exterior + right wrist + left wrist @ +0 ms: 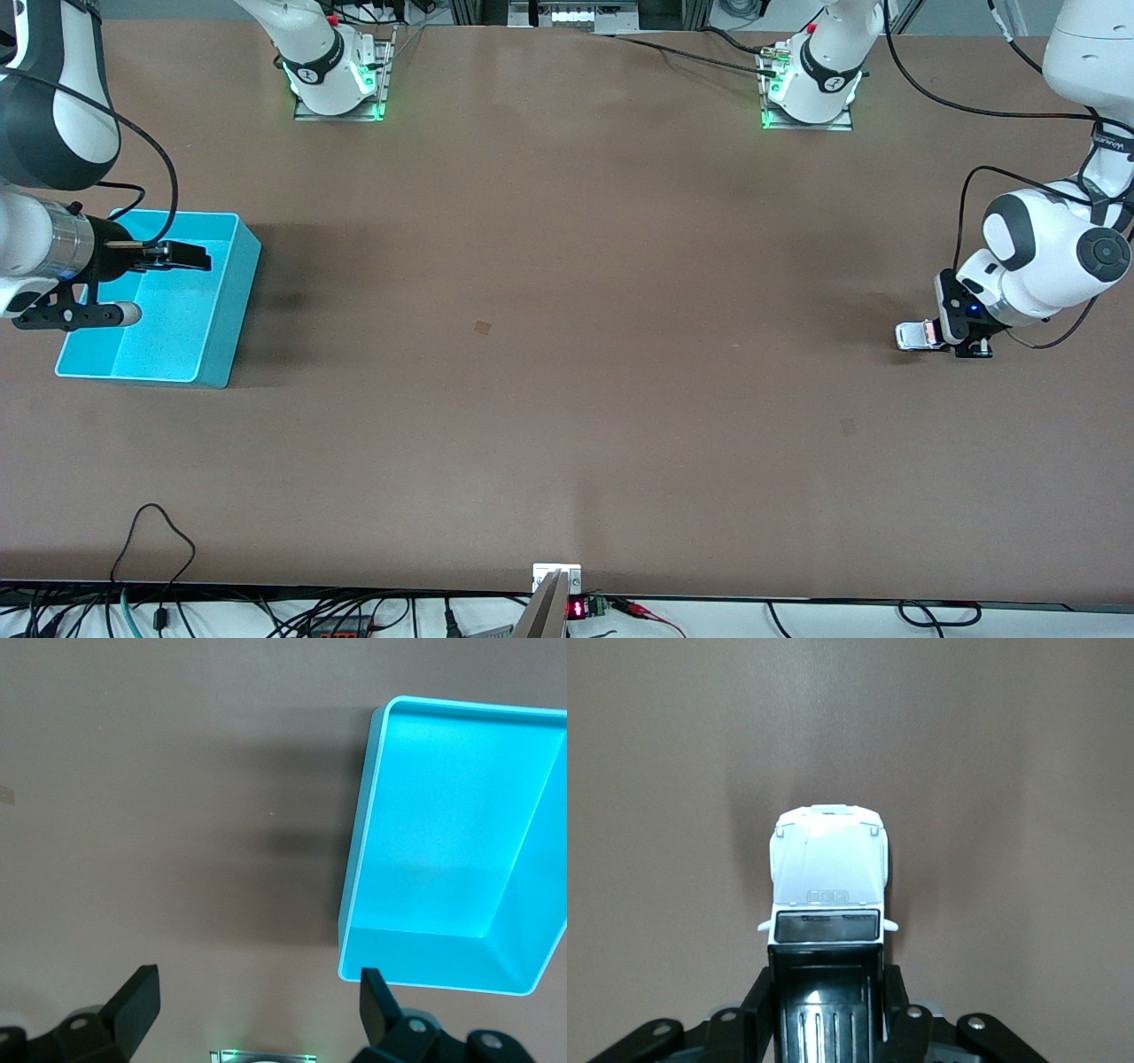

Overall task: Wind and store white jeep toy
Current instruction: 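Drag the jeep backward along the table with the left gripper, then open the left gripper and lift it off the jeep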

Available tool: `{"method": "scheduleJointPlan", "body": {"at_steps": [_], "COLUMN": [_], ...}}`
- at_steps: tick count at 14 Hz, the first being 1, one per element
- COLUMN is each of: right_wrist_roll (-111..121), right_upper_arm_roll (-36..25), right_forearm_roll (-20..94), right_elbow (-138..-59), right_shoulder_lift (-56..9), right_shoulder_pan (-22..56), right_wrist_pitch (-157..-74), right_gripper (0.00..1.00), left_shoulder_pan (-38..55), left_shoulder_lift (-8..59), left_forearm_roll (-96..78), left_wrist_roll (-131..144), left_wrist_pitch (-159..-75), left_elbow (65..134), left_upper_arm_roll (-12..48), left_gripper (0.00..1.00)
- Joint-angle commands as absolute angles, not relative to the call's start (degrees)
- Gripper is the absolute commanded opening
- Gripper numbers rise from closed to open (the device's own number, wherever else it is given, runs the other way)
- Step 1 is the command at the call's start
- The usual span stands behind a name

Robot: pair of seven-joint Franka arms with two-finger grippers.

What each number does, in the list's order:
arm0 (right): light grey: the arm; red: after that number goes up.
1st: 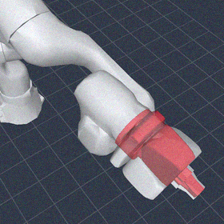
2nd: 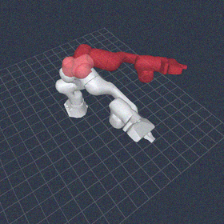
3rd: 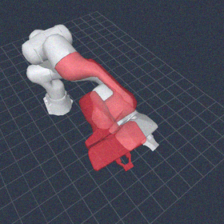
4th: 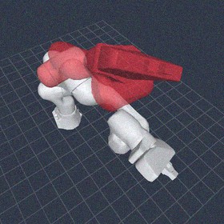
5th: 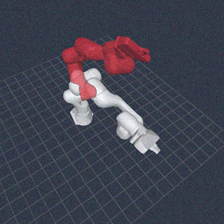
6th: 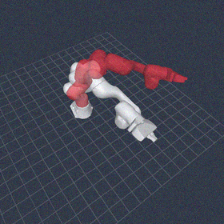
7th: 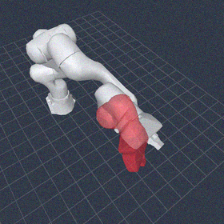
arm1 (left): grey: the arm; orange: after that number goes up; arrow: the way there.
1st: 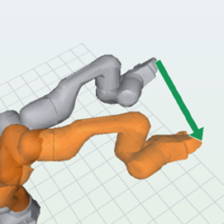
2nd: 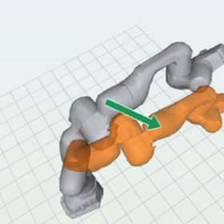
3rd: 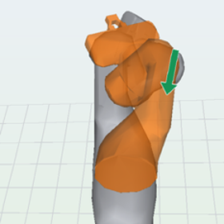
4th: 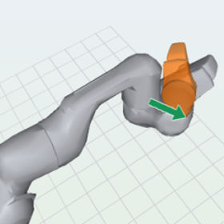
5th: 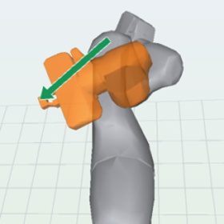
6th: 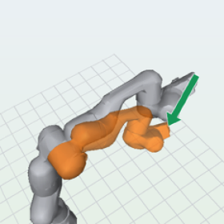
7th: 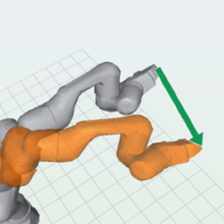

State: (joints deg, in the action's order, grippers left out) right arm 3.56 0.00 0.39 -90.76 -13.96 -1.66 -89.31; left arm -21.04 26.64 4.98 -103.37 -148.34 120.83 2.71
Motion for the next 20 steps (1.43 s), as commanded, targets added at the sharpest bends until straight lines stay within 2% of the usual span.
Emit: {"method": "scheduleJointPlan", "body": {"at_steps": [1,2,3,9,14,20], "right_wrist_roll": [4.1,4.1,4.1,4.1,4.2,4.2], "right_upper_arm_roll": [0.1,0.1,0.1,0.1,0.1,0.1], "right_forearm_roll": [0.6,0.6,0.6,0.6,0.6,0.6], "right_elbow": [-90.5,-90.5,-90.5,-90.5,-90.5,-90.5], "right_shoulder_lift": [-13.7,-13.7,-13.7,-13.7,-13.7,-13.7], "right_shoulder_pan": [-1.8,-1.8,-1.7,-1.8,-1.8,-1.8], "right_wrist_pitch": [-88.6,-88.5,-88.5,-88.6,-88.6,-88.6], "right_gripper": [1.0,1.0,1.0,1.0,1.0,1.0], "left_shoulder_pan": [-22.1,-22.1,-22.2,-21.5,-20.7,-19.7], "left_shoulder_lift": [33.8,32.0,30.3,17.2,12.8,11.0], "left_forearm_roll": [6.7,6.7,6.6,6.4,5.7,5.5], "left_wrist_roll": [-103.9,-103.9,-104.0,-103.2,-103.3,-103.4], "left_wrist_pitch": [-150.4,-149.9,-147.9,-129.4,-125.7,-123.4], "left_elbow": [118.8,118.8,118.8,116.3,115.9,115.8], "left_upper_arm_roll": [3.0,3.4,4.8,9.0,10.5,13.3], "left_gripper": [0.43,0.66,1.0,1.0,1.0,1.0]}}
